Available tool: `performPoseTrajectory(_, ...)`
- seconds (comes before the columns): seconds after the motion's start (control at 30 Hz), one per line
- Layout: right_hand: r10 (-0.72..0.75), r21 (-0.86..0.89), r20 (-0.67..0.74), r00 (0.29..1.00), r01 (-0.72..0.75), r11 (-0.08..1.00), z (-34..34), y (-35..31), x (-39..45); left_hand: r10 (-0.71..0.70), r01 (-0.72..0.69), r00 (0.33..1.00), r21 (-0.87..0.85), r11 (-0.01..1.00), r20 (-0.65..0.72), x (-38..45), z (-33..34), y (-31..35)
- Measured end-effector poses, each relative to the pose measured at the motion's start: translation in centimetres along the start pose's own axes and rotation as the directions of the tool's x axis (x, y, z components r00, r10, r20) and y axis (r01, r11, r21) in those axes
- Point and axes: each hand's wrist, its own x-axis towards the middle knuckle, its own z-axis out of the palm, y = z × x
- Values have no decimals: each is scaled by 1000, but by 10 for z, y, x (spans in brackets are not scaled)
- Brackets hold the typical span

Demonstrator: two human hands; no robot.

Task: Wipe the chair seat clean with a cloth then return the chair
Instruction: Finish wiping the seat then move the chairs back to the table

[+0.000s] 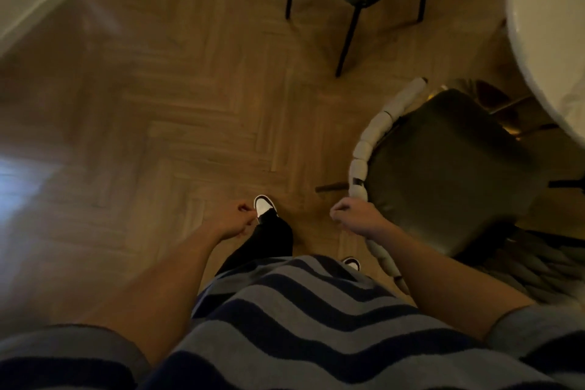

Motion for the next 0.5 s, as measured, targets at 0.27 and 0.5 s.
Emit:
performPoseTrajectory(0.27, 18, -32, 28, 999, -18, 999, 0, -122, 62, 2, -1, 1000, 12, 1000, -23, 40, -117, -5)
performPoseTrajectory(0.5, 57, -36, 36, 998, -56, 998, -25, -198, 106, -16, 16, 999, -5, 1000, -47, 81, -197, 18)
